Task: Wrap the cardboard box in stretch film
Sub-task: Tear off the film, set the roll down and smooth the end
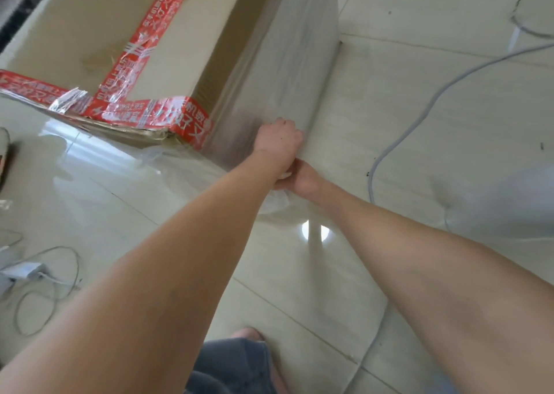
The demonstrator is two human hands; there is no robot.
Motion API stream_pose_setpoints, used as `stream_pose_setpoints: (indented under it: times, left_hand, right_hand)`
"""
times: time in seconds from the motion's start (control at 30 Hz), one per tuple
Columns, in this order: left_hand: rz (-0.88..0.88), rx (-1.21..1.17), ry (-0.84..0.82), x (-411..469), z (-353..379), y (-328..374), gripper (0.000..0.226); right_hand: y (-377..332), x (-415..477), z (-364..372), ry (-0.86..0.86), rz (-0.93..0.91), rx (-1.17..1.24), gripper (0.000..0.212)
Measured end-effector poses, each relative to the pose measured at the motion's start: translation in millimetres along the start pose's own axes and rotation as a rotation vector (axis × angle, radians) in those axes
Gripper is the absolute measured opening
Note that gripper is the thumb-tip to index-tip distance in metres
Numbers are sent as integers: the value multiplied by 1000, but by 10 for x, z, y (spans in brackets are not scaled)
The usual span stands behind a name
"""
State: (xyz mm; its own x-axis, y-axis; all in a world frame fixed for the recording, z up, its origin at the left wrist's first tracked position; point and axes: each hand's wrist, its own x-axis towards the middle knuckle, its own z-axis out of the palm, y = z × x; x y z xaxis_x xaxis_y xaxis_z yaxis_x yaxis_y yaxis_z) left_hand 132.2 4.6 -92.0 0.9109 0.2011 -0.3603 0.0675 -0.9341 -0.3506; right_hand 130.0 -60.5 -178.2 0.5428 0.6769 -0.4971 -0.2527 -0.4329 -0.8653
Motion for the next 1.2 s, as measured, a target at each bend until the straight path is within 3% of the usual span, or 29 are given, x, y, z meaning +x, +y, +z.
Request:
stream_pose_setpoints:
  times: [0.07, 0.1, 0.23, 0.33, 0.43, 0.53, 0.63, 0.8, 0.9, 0.97, 1.07, 1.13, 1.2]
  left_hand:
    - [-17, 29, -22, 52, -19, -13, 37]
    - [-25, 28, -42, 77, -28, -29, 39]
    - [21, -54, -138, 159, -106, -121, 44]
    - [22, -52, -196, 206, -170, -142, 46]
    - [3, 44, -197, 216, -270, -133, 43]
    - [-16, 83, -153, 157, -325, -167, 39]
    - [-37, 51, -129, 43, -323, -168, 32]
    - [-88, -114, -116, -58, -442, -127, 34]
    - [-179, -230, -171, -23, -420, -153, 18]
    - [-262, -269, -175, -3, -408, -182, 24]
    - [-263, -232, -187, -43, -526, -224, 26]
    - [-239, -245, -230, -60, -647, -233, 18]
    - [-227, -301, -299, -72, -758, -242, 19]
  right_hand:
    - [-23, 32, 82, -88, -47, -120, 70]
    - [-30, 36, 130, -91, -69, -185, 65]
    - [-59, 107, 136, 11, -142, -301, 23]
    - [-138, 105, 37, 71, -171, -46, 5]
    - [-226, 61, -76, 155, -200, 136, 28]
    - [-242, -32, -124, 208, -204, 278, 21]
    - [-254, -67, -151, 260, -186, 445, 29]
    - [-500, -84, -304, 315, -200, 469, 35]
    - [-562, -84, -348, 297, -219, 520, 36]
    - [-573, -96, -371, 257, -207, 533, 33]
    - [-525, -142, -395, 27, -127, 600, 16]
    - [-481, -191, -403, -119, -94, 472, 14]
    - [-438, -232, -371, -169, -125, 176, 18]
